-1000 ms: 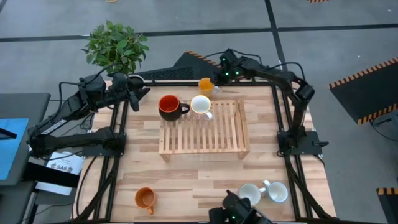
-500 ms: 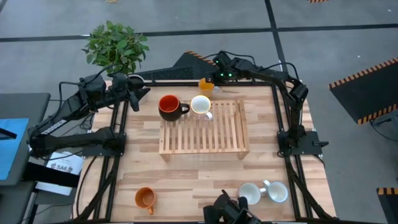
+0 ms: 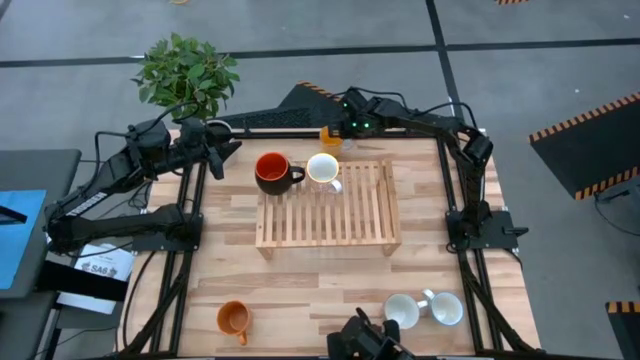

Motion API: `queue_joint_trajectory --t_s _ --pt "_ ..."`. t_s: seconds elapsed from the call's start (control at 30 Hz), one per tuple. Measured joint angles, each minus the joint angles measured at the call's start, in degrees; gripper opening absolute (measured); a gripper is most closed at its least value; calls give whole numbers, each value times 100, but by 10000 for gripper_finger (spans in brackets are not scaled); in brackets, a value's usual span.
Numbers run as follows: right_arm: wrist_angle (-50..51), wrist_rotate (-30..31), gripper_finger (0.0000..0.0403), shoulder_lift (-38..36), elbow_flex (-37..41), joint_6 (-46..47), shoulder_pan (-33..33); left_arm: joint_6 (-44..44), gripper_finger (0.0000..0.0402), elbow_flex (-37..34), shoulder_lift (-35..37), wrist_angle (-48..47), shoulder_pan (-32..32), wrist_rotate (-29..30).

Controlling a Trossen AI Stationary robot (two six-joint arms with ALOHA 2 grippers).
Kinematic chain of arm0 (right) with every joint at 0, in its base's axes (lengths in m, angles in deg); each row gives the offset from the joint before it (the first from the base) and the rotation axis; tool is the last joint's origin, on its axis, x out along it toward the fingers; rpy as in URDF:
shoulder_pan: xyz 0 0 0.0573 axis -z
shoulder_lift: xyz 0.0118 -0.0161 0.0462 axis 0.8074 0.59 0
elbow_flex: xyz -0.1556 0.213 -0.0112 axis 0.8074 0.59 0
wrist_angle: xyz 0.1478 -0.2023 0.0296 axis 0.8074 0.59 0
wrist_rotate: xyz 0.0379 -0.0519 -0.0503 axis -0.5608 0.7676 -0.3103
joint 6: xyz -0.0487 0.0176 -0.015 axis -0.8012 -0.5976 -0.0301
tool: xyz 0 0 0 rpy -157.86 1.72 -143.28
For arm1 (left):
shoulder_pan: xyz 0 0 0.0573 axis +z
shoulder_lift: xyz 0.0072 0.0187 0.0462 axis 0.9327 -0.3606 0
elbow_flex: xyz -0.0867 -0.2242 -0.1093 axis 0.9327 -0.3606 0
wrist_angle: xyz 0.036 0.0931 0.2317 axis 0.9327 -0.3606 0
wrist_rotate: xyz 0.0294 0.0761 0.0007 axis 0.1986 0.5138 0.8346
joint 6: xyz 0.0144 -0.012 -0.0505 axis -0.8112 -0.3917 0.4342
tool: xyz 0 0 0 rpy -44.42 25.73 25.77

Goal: Place coffee mugs
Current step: Put the yellow mug on the shelf

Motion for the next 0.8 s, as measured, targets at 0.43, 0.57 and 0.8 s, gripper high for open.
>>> queue_joint_trajectory --t_s 0.43,0.57,0.8 --pt "141 114 151 0 2 198 -40 -2 163 0 -53 6 -1 -1" --pt "157 129 146 0 4 335 -41 -4 163 0 -94 -1 2 -1" --pt "153 131 126 0 4 411 -63 -4 163 0 -135 -8 1 -9"
